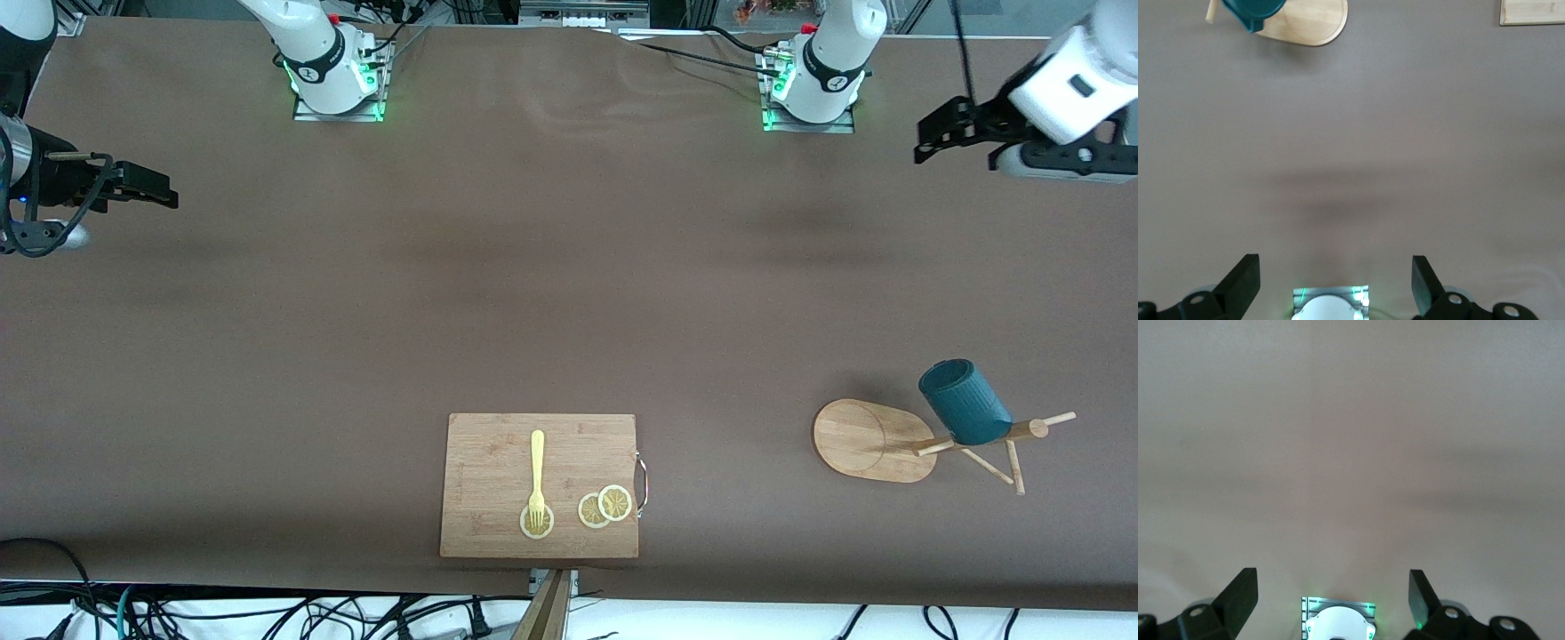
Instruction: Pass cup and hang on rack
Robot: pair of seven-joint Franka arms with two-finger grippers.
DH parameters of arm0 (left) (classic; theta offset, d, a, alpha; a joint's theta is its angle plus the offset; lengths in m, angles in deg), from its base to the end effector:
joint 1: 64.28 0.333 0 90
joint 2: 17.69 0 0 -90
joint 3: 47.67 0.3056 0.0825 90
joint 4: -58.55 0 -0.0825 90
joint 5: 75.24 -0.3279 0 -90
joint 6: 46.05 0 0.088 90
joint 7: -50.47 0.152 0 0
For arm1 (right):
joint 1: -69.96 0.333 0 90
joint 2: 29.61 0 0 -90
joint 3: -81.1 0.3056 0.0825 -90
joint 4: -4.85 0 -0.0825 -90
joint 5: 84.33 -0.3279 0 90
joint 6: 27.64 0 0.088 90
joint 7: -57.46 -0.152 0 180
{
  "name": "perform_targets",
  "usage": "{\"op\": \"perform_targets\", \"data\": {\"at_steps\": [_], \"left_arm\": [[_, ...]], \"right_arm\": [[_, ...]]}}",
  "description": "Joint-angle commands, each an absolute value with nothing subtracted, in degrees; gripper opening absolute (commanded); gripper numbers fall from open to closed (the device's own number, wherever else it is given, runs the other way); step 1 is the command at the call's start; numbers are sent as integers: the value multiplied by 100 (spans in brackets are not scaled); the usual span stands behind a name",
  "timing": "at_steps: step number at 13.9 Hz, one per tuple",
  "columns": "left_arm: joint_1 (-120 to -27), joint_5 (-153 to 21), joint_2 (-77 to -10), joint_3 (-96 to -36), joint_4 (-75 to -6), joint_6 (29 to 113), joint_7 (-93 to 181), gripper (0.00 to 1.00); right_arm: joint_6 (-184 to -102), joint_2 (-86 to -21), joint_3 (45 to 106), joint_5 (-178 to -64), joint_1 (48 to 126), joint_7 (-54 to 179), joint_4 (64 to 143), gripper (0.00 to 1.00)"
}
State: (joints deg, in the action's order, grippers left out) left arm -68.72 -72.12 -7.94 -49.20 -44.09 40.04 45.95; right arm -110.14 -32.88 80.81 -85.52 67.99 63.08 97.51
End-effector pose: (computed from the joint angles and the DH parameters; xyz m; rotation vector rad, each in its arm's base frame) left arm 0.4273 -0.0541 0.5528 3.0966 -0.0389 -0.1904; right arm 0.4845 -0.0157 0.5133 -3.0828 -0.0908 0.3601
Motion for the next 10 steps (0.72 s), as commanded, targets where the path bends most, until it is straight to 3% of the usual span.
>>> {"op": "perform_targets", "data": {"at_steps": [1, 10], "left_arm": [[-6684, -7374, -617, -5031, -4858, 4596, 4554, 100], [-6288, -7548, -802, -5022, -4736, 4536, 4546, 100]], "right_arm": [[-10990, -3243, 8092, -8591, 6759, 6335, 9713, 100], [-11288, -3243, 8057, -8582, 6759, 6335, 9713, 100]]}}
